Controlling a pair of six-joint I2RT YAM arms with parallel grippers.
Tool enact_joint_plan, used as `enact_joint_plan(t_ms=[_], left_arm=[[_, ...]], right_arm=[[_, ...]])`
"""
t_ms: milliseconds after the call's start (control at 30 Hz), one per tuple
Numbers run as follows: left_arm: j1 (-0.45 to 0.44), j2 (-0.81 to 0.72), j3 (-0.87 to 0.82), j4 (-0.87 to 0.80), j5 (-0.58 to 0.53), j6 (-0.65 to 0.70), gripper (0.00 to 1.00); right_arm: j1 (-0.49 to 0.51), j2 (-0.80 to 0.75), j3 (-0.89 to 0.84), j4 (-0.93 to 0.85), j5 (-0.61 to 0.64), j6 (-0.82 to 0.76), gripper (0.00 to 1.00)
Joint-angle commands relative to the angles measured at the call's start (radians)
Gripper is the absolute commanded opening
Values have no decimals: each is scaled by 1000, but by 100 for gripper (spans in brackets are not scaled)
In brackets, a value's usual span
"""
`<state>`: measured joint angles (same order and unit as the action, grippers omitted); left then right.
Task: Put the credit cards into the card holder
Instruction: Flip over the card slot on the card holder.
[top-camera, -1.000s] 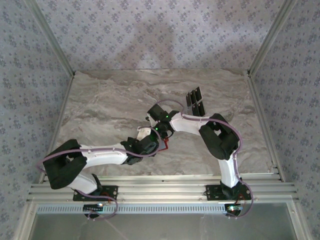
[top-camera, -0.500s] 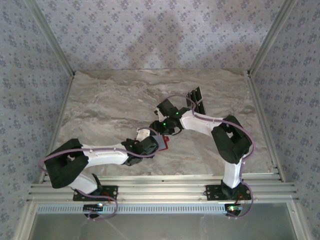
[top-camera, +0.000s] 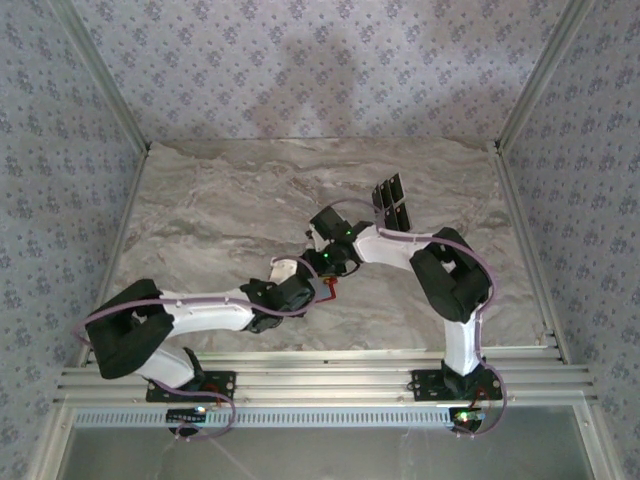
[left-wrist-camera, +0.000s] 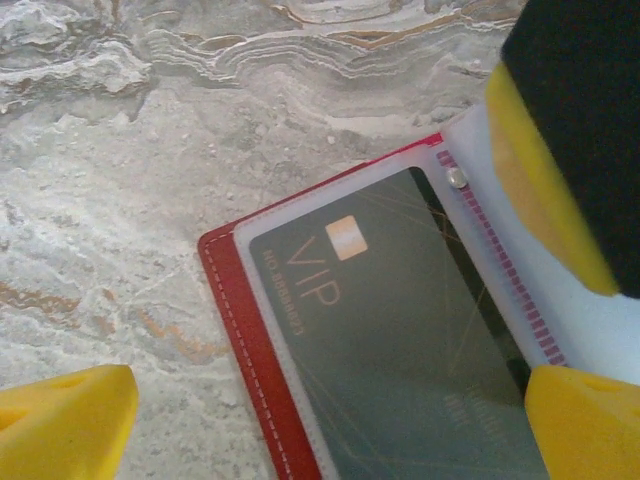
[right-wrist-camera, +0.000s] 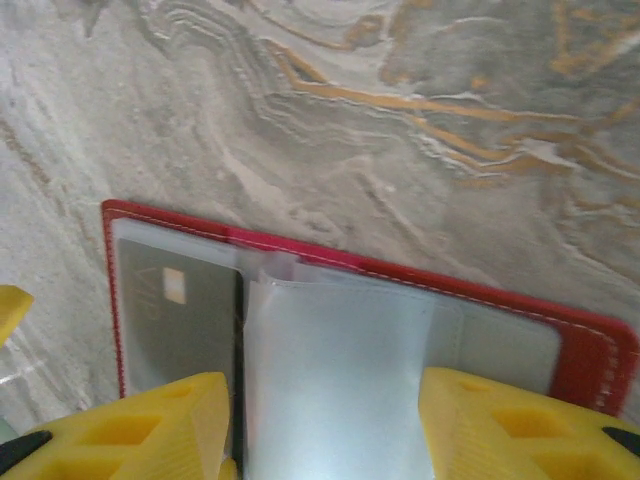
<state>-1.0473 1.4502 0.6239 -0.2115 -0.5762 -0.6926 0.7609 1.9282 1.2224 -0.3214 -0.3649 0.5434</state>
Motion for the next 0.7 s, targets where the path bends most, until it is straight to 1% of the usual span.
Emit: enact_joint_plan(t_ms=[0, 167, 300, 567, 667], left_arm=[[3, -77, -25, -16, -43, 2, 100], [7, -187, -70, 16, -32, 9, 100], [9, -235, -90, 45, -9, 36, 100], [8, -239, -105, 162, 68, 113, 100], [8, -217, -95, 173, 76, 125, 100]], right_arm=[[31, 41, -3, -15, -33, 38, 56], [50, 41, -3, 11, -48, 75, 56], [55, 50, 4, 10, -48, 78, 56], [55, 60, 6, 14, -51, 79, 56], [55, 61, 6, 15, -52, 78, 56]])
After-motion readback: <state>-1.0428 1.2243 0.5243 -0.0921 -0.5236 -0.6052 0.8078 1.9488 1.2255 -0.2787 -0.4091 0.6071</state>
